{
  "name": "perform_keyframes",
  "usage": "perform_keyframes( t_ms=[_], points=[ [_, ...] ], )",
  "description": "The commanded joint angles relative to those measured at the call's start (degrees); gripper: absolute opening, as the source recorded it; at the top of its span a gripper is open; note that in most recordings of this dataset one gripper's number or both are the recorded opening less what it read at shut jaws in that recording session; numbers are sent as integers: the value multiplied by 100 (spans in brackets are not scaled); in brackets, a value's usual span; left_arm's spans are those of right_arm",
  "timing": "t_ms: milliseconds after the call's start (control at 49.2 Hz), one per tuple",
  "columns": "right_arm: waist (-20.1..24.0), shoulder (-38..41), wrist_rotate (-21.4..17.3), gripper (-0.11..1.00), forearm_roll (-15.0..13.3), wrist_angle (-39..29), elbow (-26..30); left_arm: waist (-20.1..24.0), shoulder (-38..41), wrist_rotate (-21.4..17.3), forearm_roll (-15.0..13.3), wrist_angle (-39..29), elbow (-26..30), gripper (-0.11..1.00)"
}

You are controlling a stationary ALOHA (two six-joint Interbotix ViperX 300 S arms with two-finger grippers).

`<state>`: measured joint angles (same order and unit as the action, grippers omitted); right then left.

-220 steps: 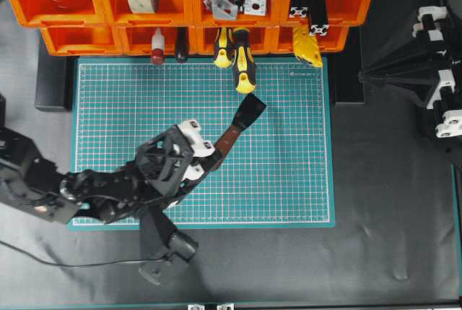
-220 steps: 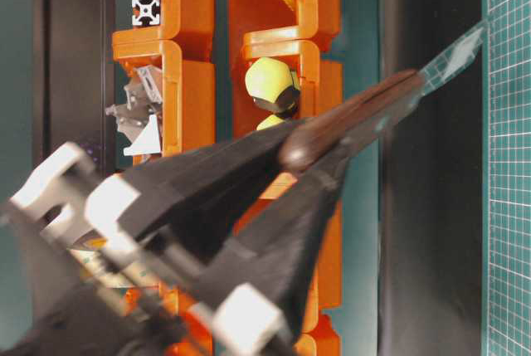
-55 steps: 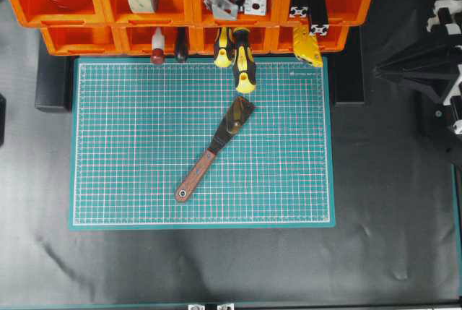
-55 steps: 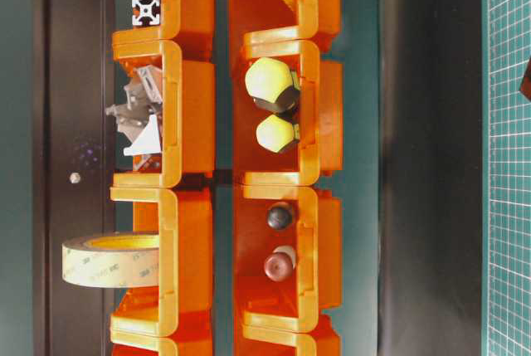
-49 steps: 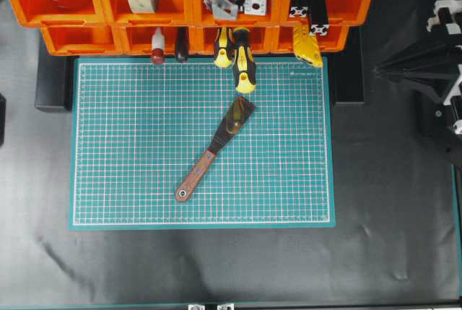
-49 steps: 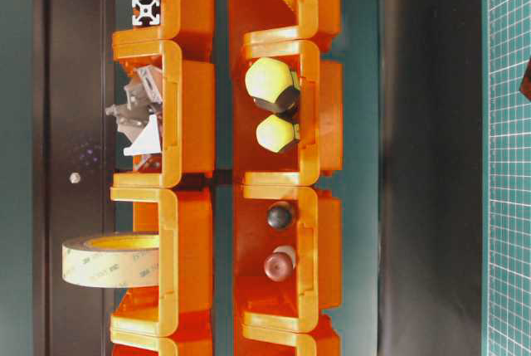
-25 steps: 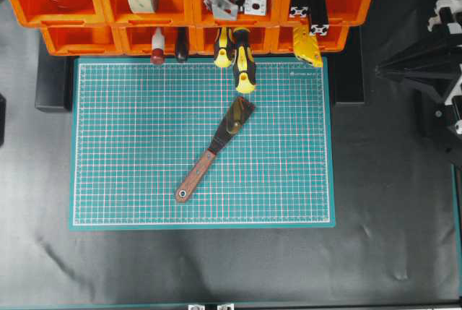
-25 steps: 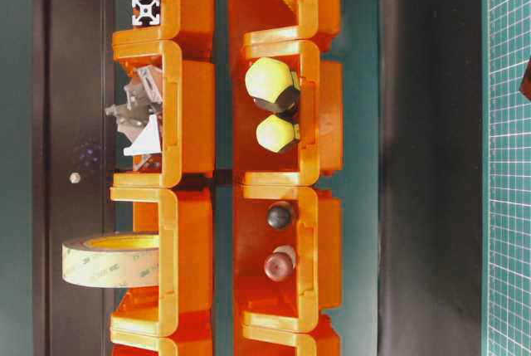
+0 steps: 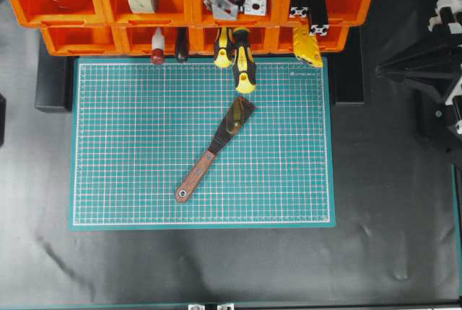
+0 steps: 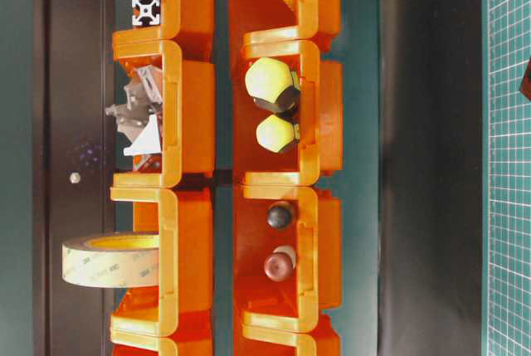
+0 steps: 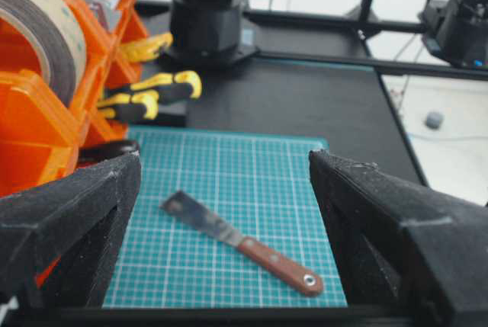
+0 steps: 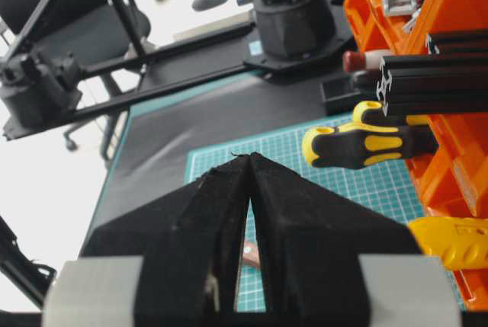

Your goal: Pick scraper from container rack with left arm.

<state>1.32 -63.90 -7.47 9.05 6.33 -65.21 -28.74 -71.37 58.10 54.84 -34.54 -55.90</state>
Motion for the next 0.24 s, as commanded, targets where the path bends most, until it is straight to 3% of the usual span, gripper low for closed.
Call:
perform_keyframes(
  t_ms=[0, 224],
  points=[
    [0, 44, 0, 1, 9, 53, 149, 9, 70, 18, 26, 35, 44, 86],
    [0, 35, 0, 1, 9, 35, 149, 9, 88, 9, 26, 44, -18, 86]
  ],
)
